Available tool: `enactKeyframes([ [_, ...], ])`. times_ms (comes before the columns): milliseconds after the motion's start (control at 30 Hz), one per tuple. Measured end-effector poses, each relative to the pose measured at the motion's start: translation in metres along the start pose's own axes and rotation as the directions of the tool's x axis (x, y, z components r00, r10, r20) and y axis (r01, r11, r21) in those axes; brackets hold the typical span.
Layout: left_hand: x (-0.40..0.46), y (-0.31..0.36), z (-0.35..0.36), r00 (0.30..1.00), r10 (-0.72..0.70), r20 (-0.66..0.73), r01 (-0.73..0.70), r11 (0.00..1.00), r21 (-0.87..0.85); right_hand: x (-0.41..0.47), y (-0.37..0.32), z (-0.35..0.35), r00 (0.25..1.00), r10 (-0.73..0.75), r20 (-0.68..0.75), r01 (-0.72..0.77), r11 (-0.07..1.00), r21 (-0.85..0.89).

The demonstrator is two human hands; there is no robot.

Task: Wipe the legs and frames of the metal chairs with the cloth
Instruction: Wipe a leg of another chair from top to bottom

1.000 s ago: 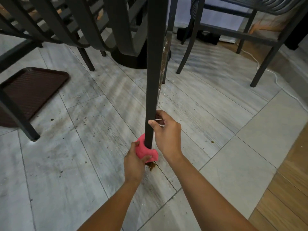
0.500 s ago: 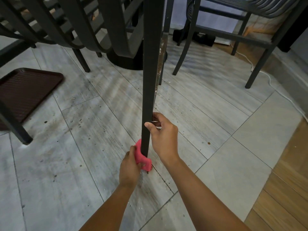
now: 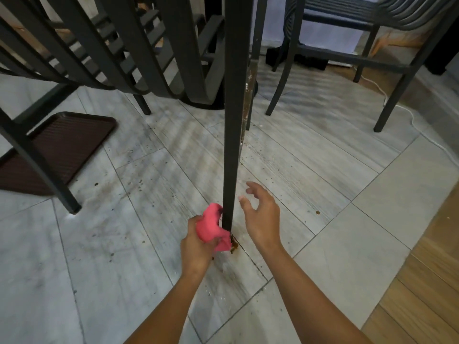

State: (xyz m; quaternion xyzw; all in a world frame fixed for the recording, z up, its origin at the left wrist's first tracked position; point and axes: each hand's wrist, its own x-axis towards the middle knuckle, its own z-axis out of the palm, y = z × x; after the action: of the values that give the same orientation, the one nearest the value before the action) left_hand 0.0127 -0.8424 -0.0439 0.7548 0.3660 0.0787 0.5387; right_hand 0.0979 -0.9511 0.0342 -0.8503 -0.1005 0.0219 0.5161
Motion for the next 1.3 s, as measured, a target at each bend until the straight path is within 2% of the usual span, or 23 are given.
enactKeyframes([
  [133,-0.034,0.025,-0.017,0.996,-0.080,0.025,0.084,0.960,-0.266,-0.016,0.008,-0.017,0.990,0.135,0.032,-0.135,0.991,-0.011],
  [267,-0.080,0.066,-0.031,0.976,-0.129,0.178,0.202,0.846,-0.493,-0.038,0.003,-0.045,0.927,0.369,0.070,-0.371,0.928,0.030],
  [333,-0.101,0.092,-0.036,0.953,-0.127,0.275,0.269,0.773,-0.575,-0.050,-0.006,-0.058,0.839,0.527,0.137,-0.544,0.824,0.157],
  [433,-0.129,0.143,-0.047,0.901,-0.062,0.429,0.345,0.701,-0.624,-0.065,-0.037,-0.088,0.627,0.722,0.293,-0.771,0.523,0.363],
  [500,-0.147,0.181,-0.056,0.864,-0.018,0.502,0.373,0.693,-0.617,-0.076,-0.066,-0.110,0.556,0.717,0.420,-0.823,0.403,0.401],
  [533,-0.154,0.198,-0.061,0.856,-0.021,0.517,0.381,0.703,-0.601,-0.081,-0.082,-0.119,0.546,0.688,0.478,-0.830,0.368,0.420],
  [633,-0.172,0.243,-0.077,0.869,-0.058,0.491,0.331,0.806,-0.490,-0.088,-0.132,-0.143,0.575,0.548,0.608,-0.804,0.239,0.544],
  [733,-0.188,0.279,-0.097,0.870,-0.079,0.486,0.280,0.891,-0.357,-0.088,-0.182,-0.166,0.625,0.404,0.668,-0.756,0.101,0.647],
  [867,-0.194,0.312,-0.120,0.859,-0.135,0.494,0.255,0.949,-0.183,-0.081,-0.230,-0.201,0.619,0.369,0.694,-0.749,0.011,0.662],
  [967,-0.191,0.337,-0.132,0.865,-0.146,0.481,0.212,0.974,-0.086,-0.071,-0.259,-0.224,0.643,0.350,0.681,-0.742,0.065,0.667],
  [1033,-0.184,0.356,-0.137,0.879,-0.128,0.460,0.190,0.977,-0.092,-0.060,-0.272,-0.233,0.659,0.386,0.646,-0.742,0.193,0.642],
  [1167,-0.165,0.378,-0.141,0.880,-0.148,0.451,0.224,0.968,-0.118,-0.033,-0.280,-0.241,0.739,0.461,0.491,-0.673,0.467,0.574],
  [1300,-0.145,0.375,-0.133,0.907,-0.221,0.358,0.263,0.962,-0.072,-0.001,-0.285,-0.239,0.789,0.473,0.392,-0.600,0.732,0.324],
])
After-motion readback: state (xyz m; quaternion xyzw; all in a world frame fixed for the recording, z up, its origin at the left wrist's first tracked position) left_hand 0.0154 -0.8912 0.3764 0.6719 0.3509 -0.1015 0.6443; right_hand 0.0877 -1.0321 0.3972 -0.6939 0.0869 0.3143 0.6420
